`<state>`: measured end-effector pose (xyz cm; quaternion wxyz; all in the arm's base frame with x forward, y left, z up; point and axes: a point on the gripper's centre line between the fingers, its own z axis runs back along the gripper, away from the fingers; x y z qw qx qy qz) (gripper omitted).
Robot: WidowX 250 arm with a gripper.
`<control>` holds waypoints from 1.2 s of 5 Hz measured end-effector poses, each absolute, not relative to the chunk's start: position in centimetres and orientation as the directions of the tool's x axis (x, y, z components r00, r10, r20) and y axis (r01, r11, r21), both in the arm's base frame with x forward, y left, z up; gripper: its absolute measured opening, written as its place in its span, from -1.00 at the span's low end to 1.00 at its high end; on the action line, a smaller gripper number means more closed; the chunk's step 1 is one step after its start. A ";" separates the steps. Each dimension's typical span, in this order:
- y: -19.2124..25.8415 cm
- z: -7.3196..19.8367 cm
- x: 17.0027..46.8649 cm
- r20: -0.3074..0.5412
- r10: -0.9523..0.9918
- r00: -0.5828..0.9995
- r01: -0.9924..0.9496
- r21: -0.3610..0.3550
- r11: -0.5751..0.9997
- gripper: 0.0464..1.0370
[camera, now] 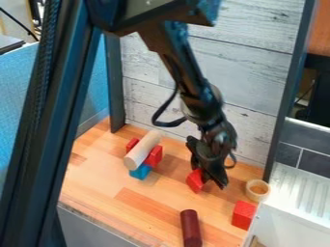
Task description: Lift the red arch in the right possition
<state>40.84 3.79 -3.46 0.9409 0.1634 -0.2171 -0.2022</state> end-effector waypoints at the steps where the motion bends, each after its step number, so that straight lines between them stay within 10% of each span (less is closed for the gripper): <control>1: 4.1 -3.1 39.3 0.320 -0.404 0.857 0.213 0.495 0.843 -0.46; 4: 5.9 1.5 38.7 0.291 -0.266 0.919 0.033 0.615 0.788 -0.46; 6: 6.1 -2.0 40.7 0.177 -0.225 0.958 0.022 0.740 0.673 -0.46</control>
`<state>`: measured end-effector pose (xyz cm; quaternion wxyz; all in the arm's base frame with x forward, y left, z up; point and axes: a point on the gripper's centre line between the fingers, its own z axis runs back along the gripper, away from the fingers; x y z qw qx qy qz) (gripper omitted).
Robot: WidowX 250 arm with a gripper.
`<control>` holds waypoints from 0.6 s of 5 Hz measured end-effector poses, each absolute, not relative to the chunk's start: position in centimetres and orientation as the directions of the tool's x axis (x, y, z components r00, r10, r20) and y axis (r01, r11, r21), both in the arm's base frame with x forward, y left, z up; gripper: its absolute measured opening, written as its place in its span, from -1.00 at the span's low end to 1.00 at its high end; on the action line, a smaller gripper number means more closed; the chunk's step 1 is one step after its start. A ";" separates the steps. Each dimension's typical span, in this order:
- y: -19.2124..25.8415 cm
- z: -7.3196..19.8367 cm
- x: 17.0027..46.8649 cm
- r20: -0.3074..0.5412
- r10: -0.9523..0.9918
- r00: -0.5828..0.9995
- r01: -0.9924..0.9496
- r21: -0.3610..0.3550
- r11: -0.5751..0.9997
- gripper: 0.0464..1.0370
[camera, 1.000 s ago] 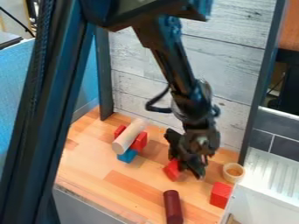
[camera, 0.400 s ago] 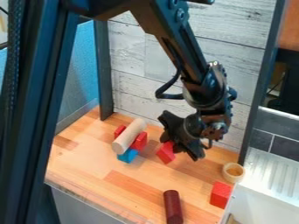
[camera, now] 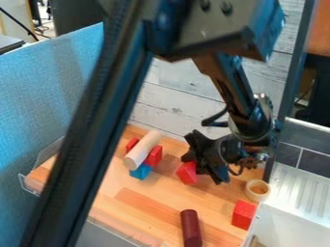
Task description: Lift the red arch in the right possition
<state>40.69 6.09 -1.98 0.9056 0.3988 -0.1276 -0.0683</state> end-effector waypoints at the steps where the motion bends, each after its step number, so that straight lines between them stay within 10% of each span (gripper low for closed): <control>1: 6.4 -3.5 41.1 0.127 -0.219 0.968 0.046 0.764 0.644 -0.46; 3: 6.0 -4.0 41.3 0.071 -0.198 0.978 0.084 0.732 0.677 -0.33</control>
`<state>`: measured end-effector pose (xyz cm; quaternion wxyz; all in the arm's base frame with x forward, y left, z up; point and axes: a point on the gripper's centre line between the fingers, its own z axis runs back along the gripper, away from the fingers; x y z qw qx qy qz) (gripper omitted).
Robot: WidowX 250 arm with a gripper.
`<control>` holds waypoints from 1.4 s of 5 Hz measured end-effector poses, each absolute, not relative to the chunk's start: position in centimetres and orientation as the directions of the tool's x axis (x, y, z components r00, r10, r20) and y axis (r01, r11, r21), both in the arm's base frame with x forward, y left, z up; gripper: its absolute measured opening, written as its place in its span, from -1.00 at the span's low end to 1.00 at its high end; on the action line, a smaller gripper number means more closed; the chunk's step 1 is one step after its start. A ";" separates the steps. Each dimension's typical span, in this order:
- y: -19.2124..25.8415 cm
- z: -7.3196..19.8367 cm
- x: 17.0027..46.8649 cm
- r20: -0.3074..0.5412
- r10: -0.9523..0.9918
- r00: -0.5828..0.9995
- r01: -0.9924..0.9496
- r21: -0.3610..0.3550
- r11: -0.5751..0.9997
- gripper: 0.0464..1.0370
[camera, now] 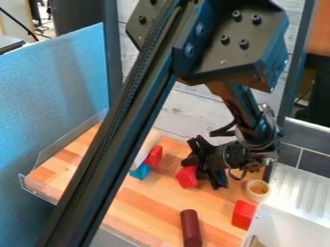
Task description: Lift the red arch in the right possition
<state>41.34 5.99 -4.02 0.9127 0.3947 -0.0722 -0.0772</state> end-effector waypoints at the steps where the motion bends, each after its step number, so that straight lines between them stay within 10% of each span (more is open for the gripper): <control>1: 6.0 -4.7 41.0 0.007 -0.196 0.981 0.146 0.644 0.751 0.24; 3: 5.0 -4.3 41.3 -0.093 -0.198 0.976 0.218 0.459 0.861 0.90; 4: 4.2 -4.1 41.5 -0.108 -0.213 0.971 0.238 0.384 0.892 0.85; 6: 4.8 -4.3 41.6 -0.092 -0.188 0.978 0.209 0.340 0.917 -0.27; 7: 4.9 -4.3 41.7 -0.088 -0.210 0.974 0.227 0.350 0.909 -0.35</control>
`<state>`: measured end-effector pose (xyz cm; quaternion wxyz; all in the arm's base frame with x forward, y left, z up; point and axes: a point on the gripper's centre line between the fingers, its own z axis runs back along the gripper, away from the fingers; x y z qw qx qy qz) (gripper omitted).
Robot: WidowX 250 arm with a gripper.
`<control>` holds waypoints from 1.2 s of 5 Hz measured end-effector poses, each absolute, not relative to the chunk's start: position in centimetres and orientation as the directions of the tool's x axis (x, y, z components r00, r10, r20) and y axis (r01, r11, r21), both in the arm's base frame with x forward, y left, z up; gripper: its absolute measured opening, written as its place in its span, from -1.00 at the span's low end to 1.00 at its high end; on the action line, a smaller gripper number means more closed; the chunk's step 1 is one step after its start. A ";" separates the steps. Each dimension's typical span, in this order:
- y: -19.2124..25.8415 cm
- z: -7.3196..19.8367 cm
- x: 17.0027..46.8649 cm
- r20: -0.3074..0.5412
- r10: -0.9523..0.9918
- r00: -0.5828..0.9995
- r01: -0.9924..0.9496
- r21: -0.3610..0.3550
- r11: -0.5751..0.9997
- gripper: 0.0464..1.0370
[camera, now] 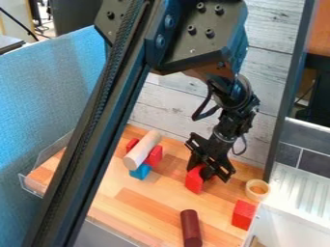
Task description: Lift the red arch in the right possition
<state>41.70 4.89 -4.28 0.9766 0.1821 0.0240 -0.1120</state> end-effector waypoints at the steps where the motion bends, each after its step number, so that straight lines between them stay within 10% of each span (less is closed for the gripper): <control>1: 5.2 -4.1 41.2 -0.027 -0.184 0.982 0.179 0.415 0.892 -0.36; 2: 5.2 -3.6 40.6 0.092 -0.118 0.989 0.036 0.617 0.786 -0.49; 6: 7.6 -3.1 40.9 0.127 -0.065 0.990 -0.063 0.794 0.604 -0.51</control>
